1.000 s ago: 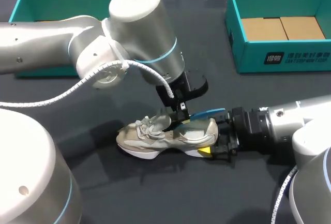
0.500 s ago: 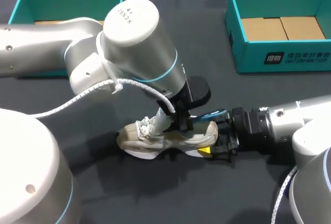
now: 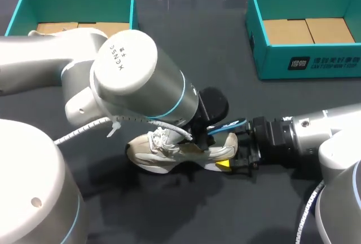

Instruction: Take the shoe out of the shoebox, open the shoe tongue, remove and reinsert the insole, then place the shoe into the shoebox

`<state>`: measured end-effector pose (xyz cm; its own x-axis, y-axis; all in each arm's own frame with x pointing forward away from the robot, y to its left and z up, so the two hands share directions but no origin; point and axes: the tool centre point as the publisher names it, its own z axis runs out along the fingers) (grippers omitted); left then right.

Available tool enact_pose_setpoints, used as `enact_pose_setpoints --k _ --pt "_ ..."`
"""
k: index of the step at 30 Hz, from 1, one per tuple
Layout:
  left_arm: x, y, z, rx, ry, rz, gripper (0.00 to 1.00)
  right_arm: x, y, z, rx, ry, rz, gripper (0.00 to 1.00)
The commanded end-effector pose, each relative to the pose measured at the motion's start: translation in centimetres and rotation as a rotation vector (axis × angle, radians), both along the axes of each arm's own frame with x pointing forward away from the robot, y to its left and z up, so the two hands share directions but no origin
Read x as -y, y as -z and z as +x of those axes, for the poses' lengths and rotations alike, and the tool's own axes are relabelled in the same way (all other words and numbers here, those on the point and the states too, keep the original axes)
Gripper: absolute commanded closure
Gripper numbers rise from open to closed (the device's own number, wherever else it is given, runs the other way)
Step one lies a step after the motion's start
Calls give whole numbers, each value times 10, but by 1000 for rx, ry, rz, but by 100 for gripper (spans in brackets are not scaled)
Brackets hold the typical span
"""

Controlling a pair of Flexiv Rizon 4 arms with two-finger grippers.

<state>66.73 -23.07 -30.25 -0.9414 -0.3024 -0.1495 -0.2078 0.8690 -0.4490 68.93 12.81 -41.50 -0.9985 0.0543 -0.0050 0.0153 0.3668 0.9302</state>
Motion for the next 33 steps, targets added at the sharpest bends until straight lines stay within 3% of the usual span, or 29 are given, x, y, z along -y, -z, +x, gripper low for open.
enact_pose_setpoints --k 1,33 --pt "-5 5 -3 23 -5 -20 51 -1 2 0 -2 0 -5 100" --pt "14 26 9 211 11 -117 58 -1 2 0 -2 0 -5 100"
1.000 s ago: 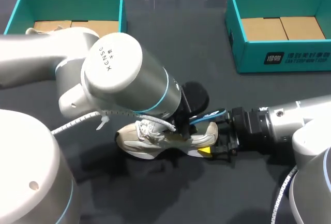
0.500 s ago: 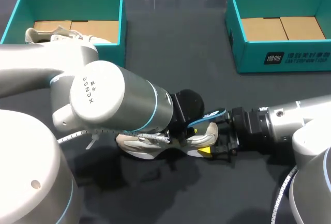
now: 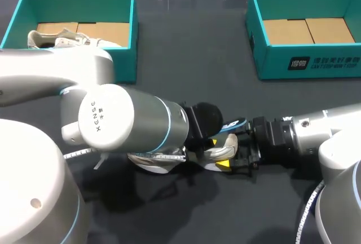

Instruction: Take the shoe out of the shoebox, open the shoe tongue, remove and reinsert the insole, then place the shoe into the shoebox

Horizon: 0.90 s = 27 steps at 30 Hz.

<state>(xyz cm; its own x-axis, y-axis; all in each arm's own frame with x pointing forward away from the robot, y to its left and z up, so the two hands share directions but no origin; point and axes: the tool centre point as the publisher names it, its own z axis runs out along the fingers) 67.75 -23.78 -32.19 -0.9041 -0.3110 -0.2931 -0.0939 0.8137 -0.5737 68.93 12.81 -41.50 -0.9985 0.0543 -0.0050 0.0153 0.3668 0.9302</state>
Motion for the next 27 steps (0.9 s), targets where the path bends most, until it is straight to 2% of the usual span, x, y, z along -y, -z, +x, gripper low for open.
enact_pose_setpoints --k 1,21,25,27 --pt "8 7 -2 29 -13 -7 58 -1 2 0 -2 0 -5 100" --pt "21 21 14 43 -37 -35 64 -1 2 0 -2 0 -5 100" --pt "24 22 16 40 -39 -45 69 -1 2 0 -2 0 -5 100" --pt "25 22 16 38 -39 -49 74 -1 2 0 -2 0 -5 100"
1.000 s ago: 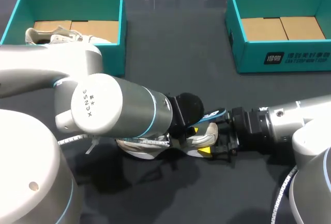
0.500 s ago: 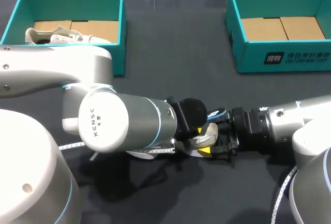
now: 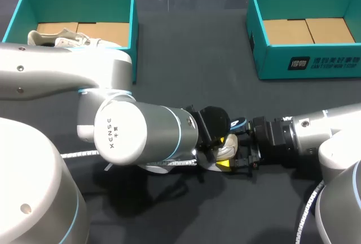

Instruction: Take the shoe out of the shoebox, open the shoe tongue, remove and reinsert the insole, then place the shoe into the shoebox

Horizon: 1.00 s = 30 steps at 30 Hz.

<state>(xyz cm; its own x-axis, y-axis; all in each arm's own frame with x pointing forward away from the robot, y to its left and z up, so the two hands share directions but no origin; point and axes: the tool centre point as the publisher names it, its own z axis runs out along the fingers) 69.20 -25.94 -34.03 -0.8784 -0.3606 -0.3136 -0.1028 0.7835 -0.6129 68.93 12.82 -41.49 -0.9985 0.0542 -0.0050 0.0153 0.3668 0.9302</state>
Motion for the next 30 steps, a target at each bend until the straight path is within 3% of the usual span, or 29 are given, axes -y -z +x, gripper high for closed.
enact_pose_setpoints --k 1,2,4,12,30 --pt "4 4 2 -3 1 -6 76 -1 2 0 -2 0 -5 100" --pt "4 4 2 -4 2 -8 80 -1 2 0 -2 0 -5 100" --pt "6 3 2 -6 2 -10 100 -1 2 0 -2 0 -5 100" --pt "9 -11 3 -58 12 -31 100 -1 2 0 -2 0 -5 100" --pt "8 -86 9 -380 104 -78 100 -1 2 0 -2 0 -5 100"
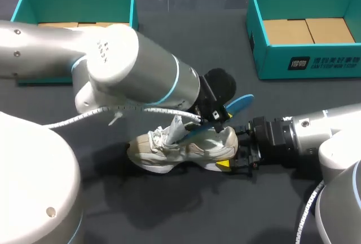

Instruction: Take the shoe out of the shoebox, open the shoe tongue, remove and reinsert the insole, then place the shoe into the shoebox

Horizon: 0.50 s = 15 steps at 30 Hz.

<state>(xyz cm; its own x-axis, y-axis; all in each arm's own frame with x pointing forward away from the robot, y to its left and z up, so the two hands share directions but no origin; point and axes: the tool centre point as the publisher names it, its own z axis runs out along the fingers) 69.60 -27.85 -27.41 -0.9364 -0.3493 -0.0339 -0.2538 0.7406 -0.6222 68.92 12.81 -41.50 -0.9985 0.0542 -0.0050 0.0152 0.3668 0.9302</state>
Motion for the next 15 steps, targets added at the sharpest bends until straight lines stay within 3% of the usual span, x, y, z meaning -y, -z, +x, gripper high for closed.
enact_pose_setpoints --k 1,6,15 --pt "-12 -24 6 -124 82 -24 100 -1 2 0 -2 0 -5 100" --pt "-13 -45 8 -241 179 -74 100 -1 2 0 -2 0 -5 100" --pt "-4 -90 0 -315 298 -164 100 -1 2 0 -2 0 -5 100"
